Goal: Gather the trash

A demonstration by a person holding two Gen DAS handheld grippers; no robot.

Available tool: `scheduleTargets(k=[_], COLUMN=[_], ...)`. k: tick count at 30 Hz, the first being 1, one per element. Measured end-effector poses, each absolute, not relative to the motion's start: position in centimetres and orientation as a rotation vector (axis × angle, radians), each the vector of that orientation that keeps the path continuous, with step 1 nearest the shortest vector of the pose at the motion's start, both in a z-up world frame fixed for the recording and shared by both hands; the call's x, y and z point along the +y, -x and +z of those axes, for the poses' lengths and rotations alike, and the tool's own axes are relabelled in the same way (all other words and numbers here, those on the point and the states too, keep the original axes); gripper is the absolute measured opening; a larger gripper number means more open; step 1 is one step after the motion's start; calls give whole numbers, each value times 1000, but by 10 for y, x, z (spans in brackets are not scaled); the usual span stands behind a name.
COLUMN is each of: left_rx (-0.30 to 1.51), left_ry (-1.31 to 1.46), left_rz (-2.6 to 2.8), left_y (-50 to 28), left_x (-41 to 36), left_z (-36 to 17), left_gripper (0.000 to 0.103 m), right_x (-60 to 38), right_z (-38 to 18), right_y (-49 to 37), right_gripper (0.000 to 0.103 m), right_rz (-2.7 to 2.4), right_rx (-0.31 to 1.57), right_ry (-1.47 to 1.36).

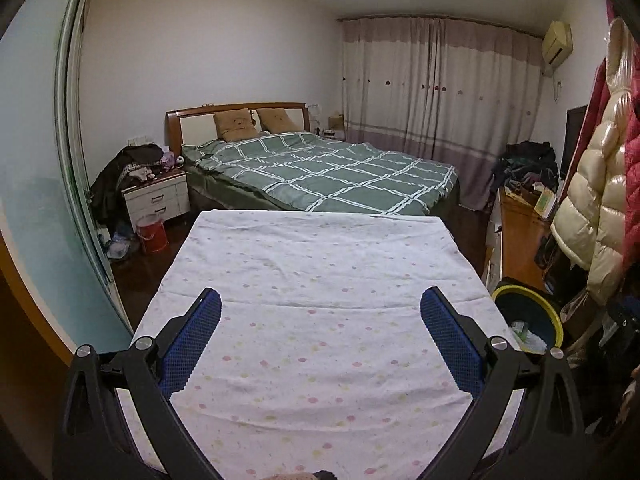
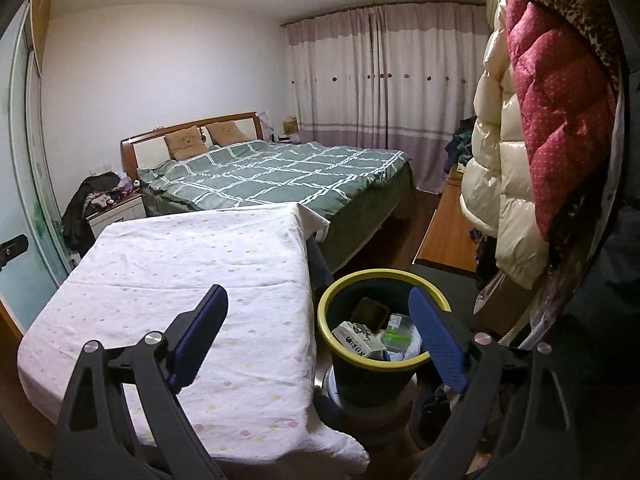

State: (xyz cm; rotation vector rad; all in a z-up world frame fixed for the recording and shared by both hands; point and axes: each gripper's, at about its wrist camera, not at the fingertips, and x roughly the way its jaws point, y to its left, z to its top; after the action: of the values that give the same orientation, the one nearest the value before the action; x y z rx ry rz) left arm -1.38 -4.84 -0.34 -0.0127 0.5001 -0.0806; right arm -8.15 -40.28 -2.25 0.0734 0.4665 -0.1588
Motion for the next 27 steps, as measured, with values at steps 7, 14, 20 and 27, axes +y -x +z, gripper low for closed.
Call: scheduleTargets(k=[7, 14, 20, 27], left_rx=[513, 531, 529, 534], left_ry=[0, -16, -20, -23], left_rz=[-74, -72, -67, -70], left_y=[8, 3, 3, 1], left_x=[-60, -65, -64, -62], left_z=[-6, -11, -12, -16], left_gripper=[98, 98, 98, 98], right_x=[-409, -412, -411, -409], right_z=[-28, -37, -38, -38], right_y=[75, 69, 68, 65], right_gripper=[88, 88, 88, 88], right_rz=[-165, -167, -167, -166], right_rx=[478, 503, 508, 508], right_ry=[-90, -95, -94, -89])
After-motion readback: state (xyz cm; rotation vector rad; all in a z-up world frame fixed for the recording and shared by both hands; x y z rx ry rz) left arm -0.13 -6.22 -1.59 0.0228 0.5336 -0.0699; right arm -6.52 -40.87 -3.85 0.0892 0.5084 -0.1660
